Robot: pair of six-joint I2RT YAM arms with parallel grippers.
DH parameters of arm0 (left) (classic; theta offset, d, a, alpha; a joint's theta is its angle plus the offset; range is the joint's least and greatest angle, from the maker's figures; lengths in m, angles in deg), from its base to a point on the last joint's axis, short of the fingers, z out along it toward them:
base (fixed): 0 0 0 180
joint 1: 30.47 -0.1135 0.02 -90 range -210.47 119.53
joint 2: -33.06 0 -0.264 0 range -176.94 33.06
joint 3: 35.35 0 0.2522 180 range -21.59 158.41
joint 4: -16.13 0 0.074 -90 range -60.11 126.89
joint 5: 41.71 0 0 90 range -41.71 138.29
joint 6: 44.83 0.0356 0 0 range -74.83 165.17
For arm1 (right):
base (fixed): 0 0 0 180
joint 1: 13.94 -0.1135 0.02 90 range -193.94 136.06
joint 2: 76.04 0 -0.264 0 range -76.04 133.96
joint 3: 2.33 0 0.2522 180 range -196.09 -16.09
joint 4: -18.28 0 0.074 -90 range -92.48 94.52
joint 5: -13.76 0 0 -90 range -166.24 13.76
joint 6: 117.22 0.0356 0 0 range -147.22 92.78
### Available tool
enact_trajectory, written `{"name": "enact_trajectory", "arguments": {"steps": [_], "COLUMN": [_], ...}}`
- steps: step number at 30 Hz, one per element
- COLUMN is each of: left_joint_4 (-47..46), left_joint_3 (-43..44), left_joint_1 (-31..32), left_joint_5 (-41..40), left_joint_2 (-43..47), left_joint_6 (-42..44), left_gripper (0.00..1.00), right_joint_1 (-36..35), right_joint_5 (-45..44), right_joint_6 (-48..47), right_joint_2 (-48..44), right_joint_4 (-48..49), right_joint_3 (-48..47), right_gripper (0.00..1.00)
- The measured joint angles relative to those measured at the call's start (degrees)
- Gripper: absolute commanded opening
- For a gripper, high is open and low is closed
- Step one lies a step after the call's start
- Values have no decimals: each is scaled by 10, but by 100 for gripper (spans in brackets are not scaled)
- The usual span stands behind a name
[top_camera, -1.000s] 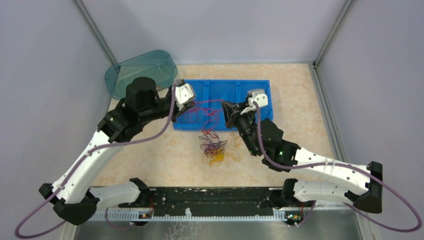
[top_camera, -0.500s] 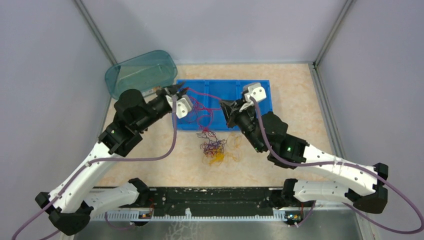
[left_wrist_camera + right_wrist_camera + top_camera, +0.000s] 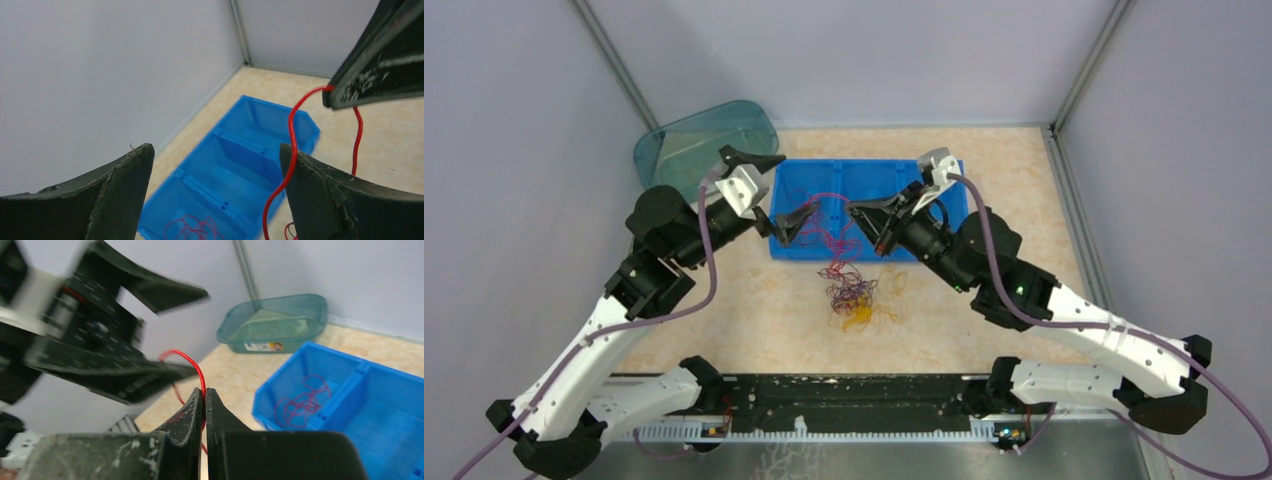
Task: Untangle the cables
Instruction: Untie the cable.
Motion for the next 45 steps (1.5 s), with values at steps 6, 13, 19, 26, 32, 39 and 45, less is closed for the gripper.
{"name": "enact_trajectory", "arguments": {"steps": [6,13,19,26,32,39,45], "left_joint_4": [-8,-38,-45,-26,-14,-17,-66], "left_joint_3": [-64,-98,-103,-103,-103,-103,-105], "left_joint_1": [0,0,0,-20,-78,-89,-89], "left_joint_5": [-5,-53,-53,14,103,94,1], "left_joint_2": [0,-9,-12,-5,2,8,26], "left_joint_6": [-48,-49,-111,-243,-357,-341,-193], "left_gripper": [98,100,100,100,97,89,80], "right_joint_1": [1,1,1,1,1,1,1], "right_joint_5": [66,126,160,165,154,145,134], "right_joint_6": [35,76,103,118,149,181,188], "right_joint_2": [-1,33,68,66,25,11,0], "right_joint_4": [2,16,45,94,155,173,144], "right_joint_3": [-31,-54,-57,-56,-40,-40,-40], "right_gripper": [0,0,0,0,0,0,0]}}
